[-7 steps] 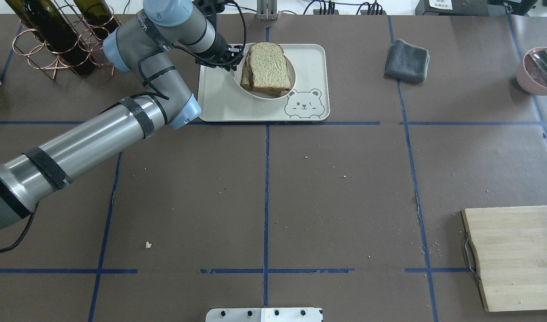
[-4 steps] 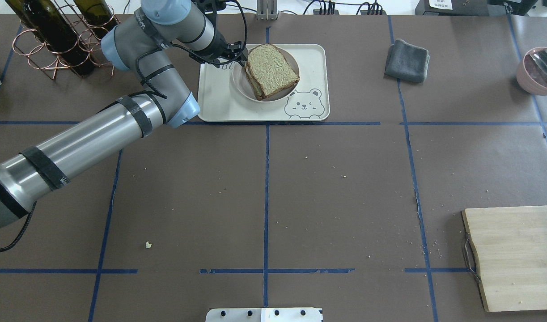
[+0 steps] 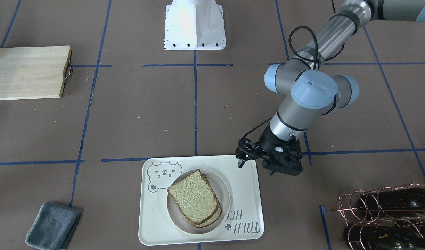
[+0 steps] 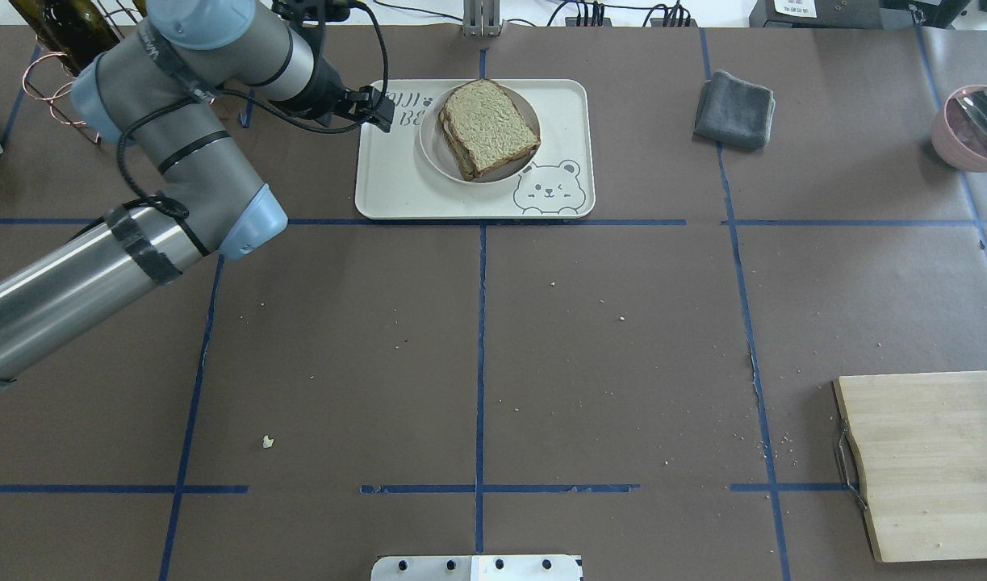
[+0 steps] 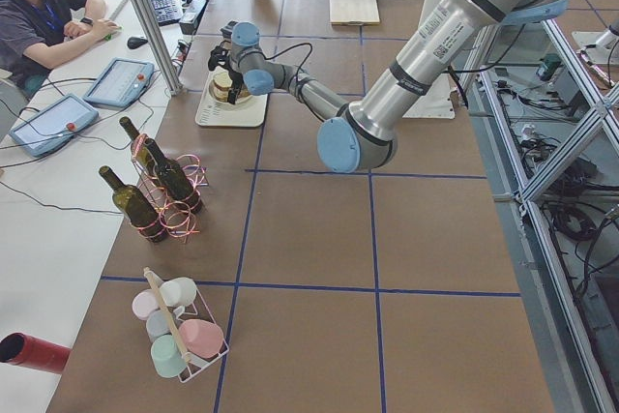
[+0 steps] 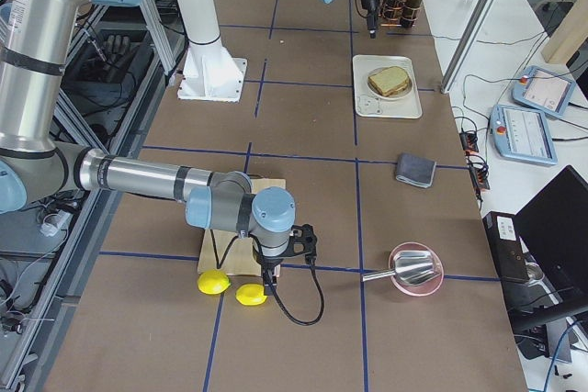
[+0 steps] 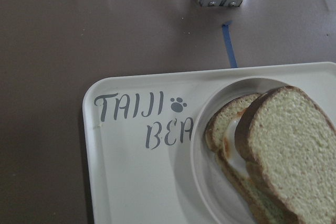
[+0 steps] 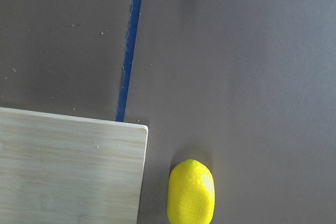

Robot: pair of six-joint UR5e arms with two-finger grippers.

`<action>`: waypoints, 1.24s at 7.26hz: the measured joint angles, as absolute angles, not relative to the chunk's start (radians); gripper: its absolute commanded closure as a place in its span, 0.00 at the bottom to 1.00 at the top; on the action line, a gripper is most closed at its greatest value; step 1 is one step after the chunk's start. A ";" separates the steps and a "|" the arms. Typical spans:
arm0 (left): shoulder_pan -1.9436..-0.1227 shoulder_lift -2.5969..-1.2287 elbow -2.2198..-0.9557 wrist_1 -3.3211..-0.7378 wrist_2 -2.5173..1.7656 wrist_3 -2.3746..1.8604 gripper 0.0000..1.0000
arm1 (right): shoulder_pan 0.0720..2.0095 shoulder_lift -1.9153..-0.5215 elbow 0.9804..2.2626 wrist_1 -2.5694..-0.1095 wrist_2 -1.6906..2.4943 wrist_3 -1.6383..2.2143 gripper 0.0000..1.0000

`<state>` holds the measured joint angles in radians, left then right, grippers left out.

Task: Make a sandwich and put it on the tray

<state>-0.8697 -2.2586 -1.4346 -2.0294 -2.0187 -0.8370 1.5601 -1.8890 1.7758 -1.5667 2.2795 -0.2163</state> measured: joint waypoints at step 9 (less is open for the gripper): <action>-1.409 -1.482 -1.791 -1.772 -2.388 -0.113 0.00 | 1.534 -1.828 1.841 -1.572 2.339 -0.209 0.00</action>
